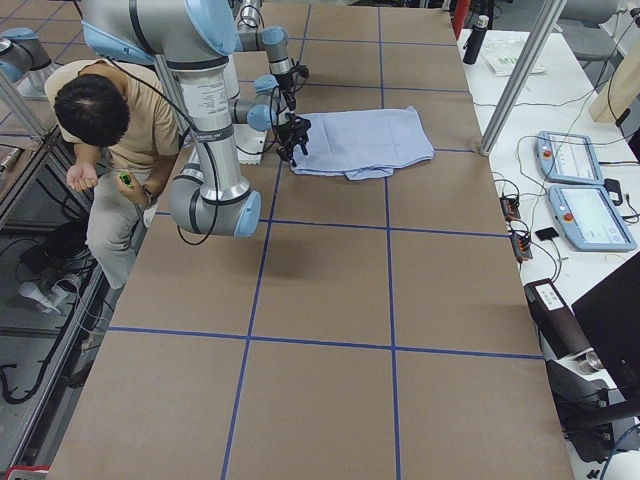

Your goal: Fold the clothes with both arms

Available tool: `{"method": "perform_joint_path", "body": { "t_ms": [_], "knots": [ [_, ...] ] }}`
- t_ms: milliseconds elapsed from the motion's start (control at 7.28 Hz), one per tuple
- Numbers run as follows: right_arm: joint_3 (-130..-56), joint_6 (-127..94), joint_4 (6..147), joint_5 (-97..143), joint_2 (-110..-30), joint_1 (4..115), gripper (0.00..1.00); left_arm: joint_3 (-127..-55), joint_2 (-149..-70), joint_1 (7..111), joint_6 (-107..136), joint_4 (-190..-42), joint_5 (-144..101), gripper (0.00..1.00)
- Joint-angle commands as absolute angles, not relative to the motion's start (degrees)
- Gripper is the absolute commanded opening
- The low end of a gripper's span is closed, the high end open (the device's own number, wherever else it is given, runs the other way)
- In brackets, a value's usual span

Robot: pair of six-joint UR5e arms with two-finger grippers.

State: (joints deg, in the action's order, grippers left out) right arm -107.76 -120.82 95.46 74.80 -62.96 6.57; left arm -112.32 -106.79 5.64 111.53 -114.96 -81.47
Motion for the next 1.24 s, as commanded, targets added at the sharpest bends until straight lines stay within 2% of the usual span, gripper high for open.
{"method": "perform_joint_path", "body": {
  "t_ms": [0, 1099],
  "knots": [
    [-107.14, -120.76, 96.67, 74.88, -62.58, 6.5, 0.74, -112.32, -106.79, 5.63, 111.53, -114.96, -81.47, 0.0],
    [-106.09, -123.05, 98.09, 74.71, -60.74, 5.54, 0.73, -112.5, -106.79, 5.71, 111.53, -114.96, -81.47, 0.0]
  ]
}}
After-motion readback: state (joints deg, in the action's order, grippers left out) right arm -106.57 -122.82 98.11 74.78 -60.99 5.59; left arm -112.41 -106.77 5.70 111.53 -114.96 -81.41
